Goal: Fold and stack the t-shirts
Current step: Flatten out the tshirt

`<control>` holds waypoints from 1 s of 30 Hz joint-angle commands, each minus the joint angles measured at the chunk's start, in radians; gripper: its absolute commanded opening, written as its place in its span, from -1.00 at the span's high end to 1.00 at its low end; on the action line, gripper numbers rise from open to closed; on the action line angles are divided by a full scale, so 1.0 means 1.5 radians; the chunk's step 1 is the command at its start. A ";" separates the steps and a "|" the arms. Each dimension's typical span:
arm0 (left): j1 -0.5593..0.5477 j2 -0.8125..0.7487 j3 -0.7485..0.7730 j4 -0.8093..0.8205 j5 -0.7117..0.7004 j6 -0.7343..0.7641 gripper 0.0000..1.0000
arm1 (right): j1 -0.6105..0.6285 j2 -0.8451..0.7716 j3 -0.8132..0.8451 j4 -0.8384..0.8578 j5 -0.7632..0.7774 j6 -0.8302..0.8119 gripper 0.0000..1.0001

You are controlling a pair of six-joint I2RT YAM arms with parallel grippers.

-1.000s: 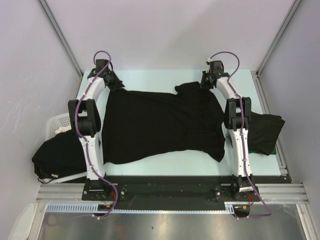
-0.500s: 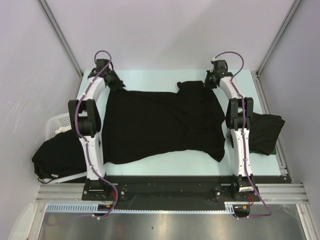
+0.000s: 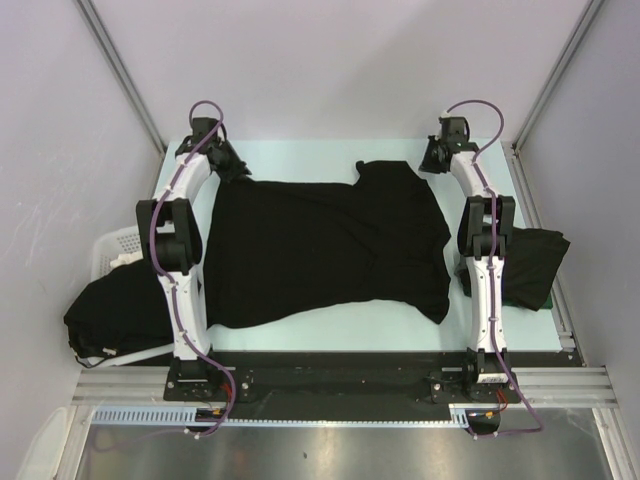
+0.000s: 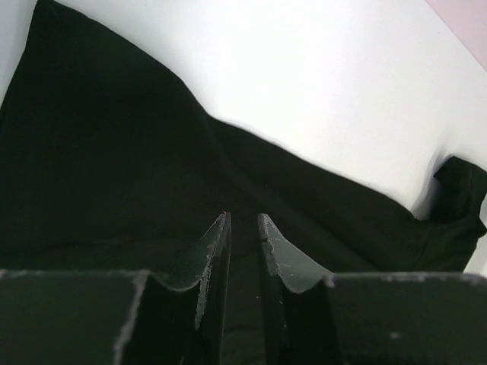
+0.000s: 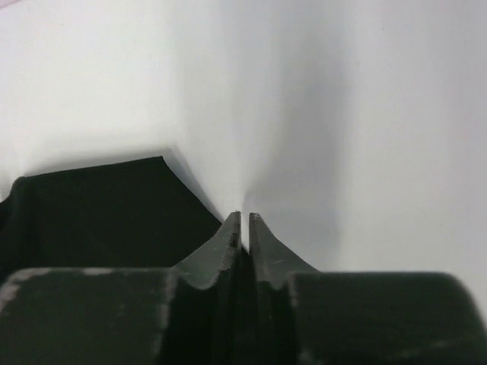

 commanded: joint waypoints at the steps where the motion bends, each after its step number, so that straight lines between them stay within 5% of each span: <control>1: -0.004 -0.025 0.034 0.000 0.009 0.017 0.50 | 0.003 0.001 0.033 0.025 -0.018 0.011 0.52; 6: -0.004 -0.020 0.046 -0.005 0.013 0.013 0.49 | 0.004 -0.006 0.027 0.017 -0.018 0.009 0.37; 30: -0.004 -0.040 0.024 -0.004 0.013 0.022 0.49 | 0.032 0.001 -0.003 -0.051 -0.076 0.014 0.39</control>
